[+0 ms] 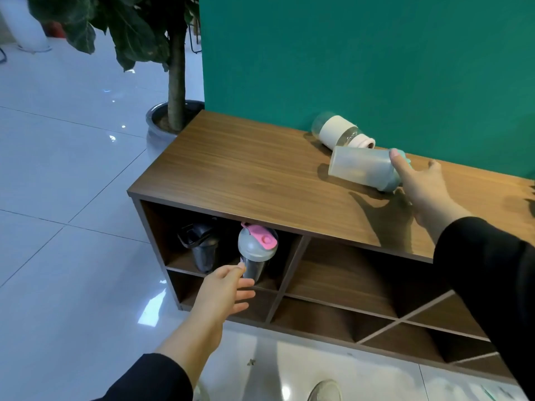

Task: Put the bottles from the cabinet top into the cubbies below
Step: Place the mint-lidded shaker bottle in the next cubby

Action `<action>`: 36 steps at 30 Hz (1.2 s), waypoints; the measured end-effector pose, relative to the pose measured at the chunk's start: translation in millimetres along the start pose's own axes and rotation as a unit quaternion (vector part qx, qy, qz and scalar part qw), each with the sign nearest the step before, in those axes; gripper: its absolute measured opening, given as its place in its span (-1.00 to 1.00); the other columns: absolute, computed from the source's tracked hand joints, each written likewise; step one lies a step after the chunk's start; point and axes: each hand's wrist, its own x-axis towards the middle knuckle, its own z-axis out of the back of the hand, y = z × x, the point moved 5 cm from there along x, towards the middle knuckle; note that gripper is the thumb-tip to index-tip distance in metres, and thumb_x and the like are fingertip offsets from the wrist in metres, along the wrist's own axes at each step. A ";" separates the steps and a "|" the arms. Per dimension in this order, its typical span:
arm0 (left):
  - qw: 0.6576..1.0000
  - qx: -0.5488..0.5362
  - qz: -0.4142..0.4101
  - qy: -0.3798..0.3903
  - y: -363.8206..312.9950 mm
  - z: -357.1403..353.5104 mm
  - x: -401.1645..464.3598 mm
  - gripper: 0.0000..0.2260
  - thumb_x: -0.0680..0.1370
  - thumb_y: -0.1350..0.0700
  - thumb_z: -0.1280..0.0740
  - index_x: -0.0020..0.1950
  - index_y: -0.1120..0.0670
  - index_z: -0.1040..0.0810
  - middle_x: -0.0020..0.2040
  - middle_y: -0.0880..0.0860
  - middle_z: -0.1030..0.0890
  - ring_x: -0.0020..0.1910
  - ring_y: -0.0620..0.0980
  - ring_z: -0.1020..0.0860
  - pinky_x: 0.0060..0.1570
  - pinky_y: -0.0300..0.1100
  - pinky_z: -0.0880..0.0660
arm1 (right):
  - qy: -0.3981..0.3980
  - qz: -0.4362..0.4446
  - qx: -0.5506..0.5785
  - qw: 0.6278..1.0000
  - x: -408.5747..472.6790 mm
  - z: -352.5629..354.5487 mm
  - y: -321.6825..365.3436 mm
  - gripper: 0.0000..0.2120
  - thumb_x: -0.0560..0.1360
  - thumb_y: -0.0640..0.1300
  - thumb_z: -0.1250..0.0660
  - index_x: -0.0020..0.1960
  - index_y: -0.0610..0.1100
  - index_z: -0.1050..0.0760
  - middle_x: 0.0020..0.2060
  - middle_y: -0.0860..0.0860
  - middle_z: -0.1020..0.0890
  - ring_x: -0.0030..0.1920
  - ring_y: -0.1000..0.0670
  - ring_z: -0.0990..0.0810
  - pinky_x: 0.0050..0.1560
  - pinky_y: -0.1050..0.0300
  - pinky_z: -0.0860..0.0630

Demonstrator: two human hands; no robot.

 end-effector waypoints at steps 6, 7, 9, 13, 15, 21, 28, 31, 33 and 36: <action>1.000 0.018 0.001 -0.011 0.9 -0.2 2.9 -0.73 0.67 0.02 -0.28 0.29 0.11 -0.58 0.08 0.14 -0.72 0.02 0.12 -0.72 0.08 0.05 -0.65 | 0.008 -0.020 0.045 0.999 4.6 -18.1 -16.3 -0.16 0.32 0.32 -0.49 0.43 -0.09 -0.36 0.17 -0.02 -0.57 0.09 -0.05 -0.56 -0.11 0.10 -0.45; 1.000 0.021 0.001 -0.010 0.7 -1.3 2.8 -0.73 0.67 0.02 -0.28 0.29 0.11 -0.58 0.07 0.14 -0.72 0.02 0.12 -0.72 0.07 0.04 -0.65 | -0.002 -0.011 0.058 0.998 3.9 -18.4 -18.1 -0.21 0.35 0.28 -0.50 0.42 -0.09 -0.37 0.16 -0.03 -0.57 0.08 -0.04 -0.56 -0.16 0.13 -0.44; 1.000 0.030 0.000 -0.008 0.2 -4.3 2.2 -0.73 0.67 0.02 -0.28 0.29 0.11 -0.58 0.08 0.13 -0.72 0.02 0.11 -0.72 0.07 0.03 -0.66 | -0.026 0.009 0.082 0.996 3.8 -16.5 -22.0 -0.26 0.38 0.22 -0.51 0.41 -0.11 -0.38 0.20 -0.04 -0.58 0.09 -0.04 -0.58 -0.12 0.15 -0.46; 0.999 0.042 0.002 -0.006 1.2 -8.5 0.7 -0.73 0.67 0.01 -0.27 0.29 0.11 -0.58 0.07 0.12 -0.73 0.01 0.10 -0.72 0.07 0.03 -0.66 | -0.032 0.020 0.082 0.996 3.2 -14.2 -27.4 -0.30 0.41 0.21 -0.49 0.40 -0.08 -0.35 0.17 -0.02 -0.53 0.10 -0.02 -0.54 0.01 0.12 -0.44; 0.999 0.047 0.002 -0.007 1.3 -9.5 0.9 -0.74 0.67 0.02 -0.28 0.28 0.11 -0.58 0.07 0.13 -0.73 0.01 0.11 -0.72 0.06 0.03 -0.66 | -0.038 0.020 0.085 0.995 1.0 -13.2 -26.4 -0.32 0.41 0.21 -0.48 0.38 -0.06 -0.33 0.15 -0.01 -0.52 0.10 -0.02 -0.54 0.01 0.11 -0.45; 0.999 0.051 0.002 -0.009 -0.9 -11.5 2.2 -0.73 0.67 0.03 -0.28 0.30 0.12 -0.57 0.10 0.15 -0.72 0.04 0.13 -0.71 0.13 0.07 -0.64 | -0.065 0.044 0.202 0.976 -4.8 -10.7 -25.7 -0.47 0.43 0.09 -0.48 0.26 -0.01 -0.31 0.10 0.07 -0.51 0.04 0.11 -0.56 0.10 0.08 -0.62; 0.998 0.024 -0.046 0.036 -9.6 -18.8 -12.0 -0.61 0.63 -0.14 -0.25 0.29 0.09 -0.60 0.02 0.14 -0.76 -0.03 0.13 -0.75 0.03 0.08 -0.68 | -0.028 0.231 0.253 0.939 -60.7 18.7 3.1 -0.50 0.45 -0.10 -0.46 0.29 -0.02 -0.32 0.26 -0.15 -0.50 0.16 0.00 -0.59 0.20 -0.12 -0.61; 0.986 -0.077 -0.029 0.147 -15.8 -30.5 -29.5 -0.40 0.50 -0.33 -0.16 0.34 0.03 -0.55 0.11 0.20 -0.74 -0.04 0.22 -0.71 -0.14 0.10 -0.65 | 0.086 0.356 0.222 0.904 -124.5 18.2 6.3 -0.44 0.38 -0.15 -0.46 0.30 -0.01 -0.31 0.27 -0.08 -0.45 0.24 0.06 -0.50 0.24 0.17 -0.50; 0.967 -0.120 0.005 0.225 -13.6 -37.5 -43.1 -0.37 0.50 -0.39 -0.05 0.38 -0.06 -0.53 0.22 0.20 -0.69 0.04 0.24 -0.70 -0.14 0.13 -0.63 | 0.166 0.384 0.194 0.887 -172.5 9.6 -10.9 -0.34 0.33 -0.15 -0.49 0.36 0.03 -0.32 0.31 -0.01 -0.45 0.34 0.03 -0.46 0.34 0.12 -0.43; 0.955 -0.120 0.031 0.270 -4.3 -40.1 -56.4 -0.41 0.52 -0.37 -0.10 0.34 -0.07 -0.63 0.20 0.21 -0.69 0.04 0.24 -0.68 -0.15 0.12 -0.63 | 0.222 0.409 0.116 0.877 -226.7 -3.3 -46.6 -0.25 0.31 -0.05 -0.58 0.41 0.17 -0.34 0.39 0.06 -0.42 0.47 -0.08 -0.39 0.37 -0.20 -0.41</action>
